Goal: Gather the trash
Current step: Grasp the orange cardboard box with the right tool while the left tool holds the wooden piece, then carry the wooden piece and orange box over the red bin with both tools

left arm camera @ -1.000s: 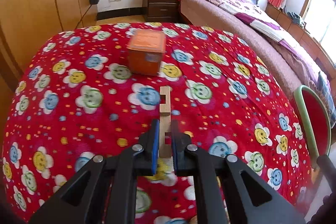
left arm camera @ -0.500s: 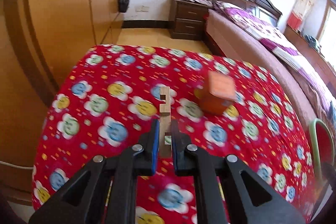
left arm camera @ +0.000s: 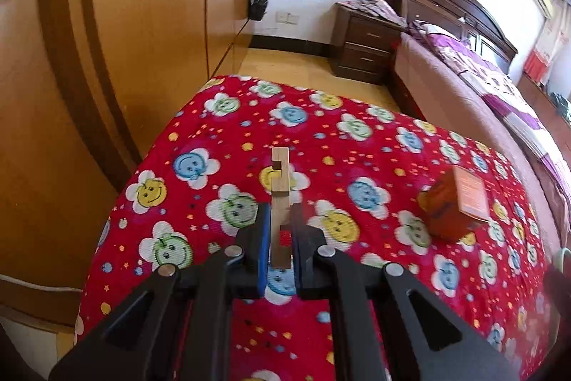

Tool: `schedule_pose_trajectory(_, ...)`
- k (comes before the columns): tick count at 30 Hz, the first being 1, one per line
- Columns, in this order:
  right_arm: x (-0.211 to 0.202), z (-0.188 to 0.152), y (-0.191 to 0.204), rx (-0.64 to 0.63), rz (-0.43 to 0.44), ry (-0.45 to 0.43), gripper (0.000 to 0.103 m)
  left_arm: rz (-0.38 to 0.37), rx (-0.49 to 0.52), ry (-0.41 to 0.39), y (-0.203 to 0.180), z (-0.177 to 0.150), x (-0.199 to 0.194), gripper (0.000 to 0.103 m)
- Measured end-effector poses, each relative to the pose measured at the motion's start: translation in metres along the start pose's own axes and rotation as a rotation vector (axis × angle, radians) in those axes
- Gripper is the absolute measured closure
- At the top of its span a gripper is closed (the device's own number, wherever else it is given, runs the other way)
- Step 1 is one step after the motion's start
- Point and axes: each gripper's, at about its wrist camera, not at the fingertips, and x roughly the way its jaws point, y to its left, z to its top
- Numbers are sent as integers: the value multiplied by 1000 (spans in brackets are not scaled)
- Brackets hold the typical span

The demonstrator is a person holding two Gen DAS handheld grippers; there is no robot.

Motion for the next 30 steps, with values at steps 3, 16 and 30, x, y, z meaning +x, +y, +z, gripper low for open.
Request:
schedule_pose_trajectory(3, 24, 6, 14, -26, -4, 27, 38, 6, -21, 16, 8, 0, 8, 93)
schedule_pose_trajectory(16, 99, 18, 55, -109, -78, 82, 38, -18, -52, 37, 11, -1, 19, 94)
schedule_pose_trajectory(30, 108, 19, 44, -86, -100, 82, 54, -47, -47, 31, 8, -1, 17, 94)
